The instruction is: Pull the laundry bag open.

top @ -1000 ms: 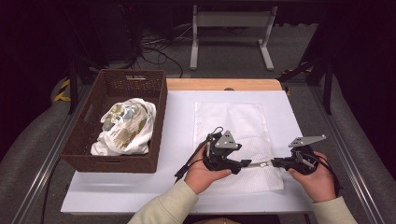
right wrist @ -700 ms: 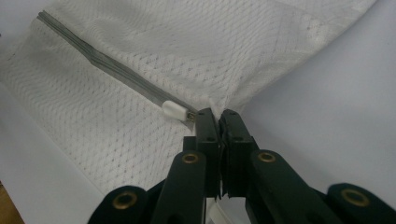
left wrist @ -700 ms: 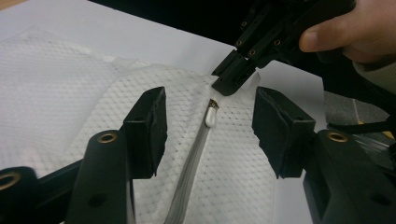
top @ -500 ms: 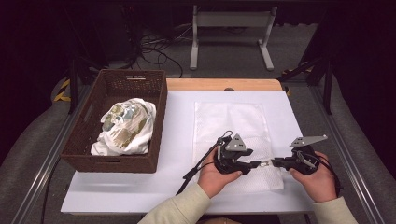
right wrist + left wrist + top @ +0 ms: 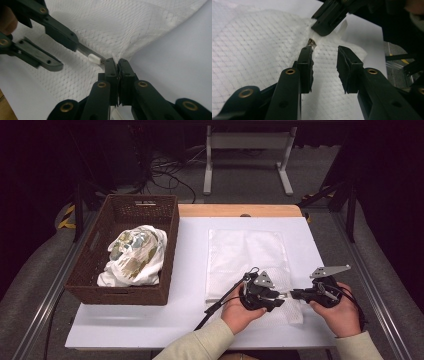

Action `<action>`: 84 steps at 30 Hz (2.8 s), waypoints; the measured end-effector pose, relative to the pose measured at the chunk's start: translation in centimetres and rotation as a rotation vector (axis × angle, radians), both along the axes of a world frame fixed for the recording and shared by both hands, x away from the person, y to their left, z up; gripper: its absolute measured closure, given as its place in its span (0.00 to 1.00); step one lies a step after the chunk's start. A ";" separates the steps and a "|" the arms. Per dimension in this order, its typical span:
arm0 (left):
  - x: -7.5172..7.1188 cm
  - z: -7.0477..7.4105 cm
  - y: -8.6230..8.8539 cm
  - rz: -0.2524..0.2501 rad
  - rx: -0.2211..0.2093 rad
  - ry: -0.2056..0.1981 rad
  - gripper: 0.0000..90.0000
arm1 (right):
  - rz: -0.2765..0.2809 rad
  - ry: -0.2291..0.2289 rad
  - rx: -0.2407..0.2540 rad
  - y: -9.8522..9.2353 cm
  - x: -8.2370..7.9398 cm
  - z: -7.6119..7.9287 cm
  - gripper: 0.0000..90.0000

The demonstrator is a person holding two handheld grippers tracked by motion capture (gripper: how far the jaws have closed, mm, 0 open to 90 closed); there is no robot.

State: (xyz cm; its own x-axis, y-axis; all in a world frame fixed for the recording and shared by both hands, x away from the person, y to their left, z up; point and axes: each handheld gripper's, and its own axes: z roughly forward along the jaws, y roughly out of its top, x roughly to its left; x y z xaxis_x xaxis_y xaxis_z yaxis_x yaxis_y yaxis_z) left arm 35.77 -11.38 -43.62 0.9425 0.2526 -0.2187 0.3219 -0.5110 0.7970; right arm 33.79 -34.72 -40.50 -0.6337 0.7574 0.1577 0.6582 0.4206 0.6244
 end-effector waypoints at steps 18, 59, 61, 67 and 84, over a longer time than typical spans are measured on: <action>0.6 -0.9 -0.7 0.038 0.070 0.002 0.64 | 0.045 -0.013 0.028 0.3 -0.3 0.5 0.97; 0.1 0.0 -0.4 0.015 0.109 -0.002 0.96 | 0.057 -0.006 0.034 0.1 -0.3 0.5 0.97; 0.0 0.1 -0.3 0.020 0.113 -0.008 0.96 | 0.055 -0.005 0.033 0.0 -0.3 0.5 0.97; -0.1 0.4 0.3 0.010 0.128 -0.004 0.96 | 0.047 -0.002 0.032 -0.2 -0.2 0.5 0.97; -0.2 0.4 2.8 0.005 0.150 0.010 0.96 | 0.035 0.009 0.026 -0.5 -0.1 0.1 0.97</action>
State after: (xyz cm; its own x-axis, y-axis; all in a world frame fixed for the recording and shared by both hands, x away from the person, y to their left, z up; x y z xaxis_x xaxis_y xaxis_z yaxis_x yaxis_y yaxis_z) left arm 35.53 -8.55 -43.17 0.9392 0.2877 -0.1876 0.3322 -0.6224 0.7087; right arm 33.65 -35.22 -40.36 -0.6583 0.7302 0.1827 0.6488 0.4274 0.6296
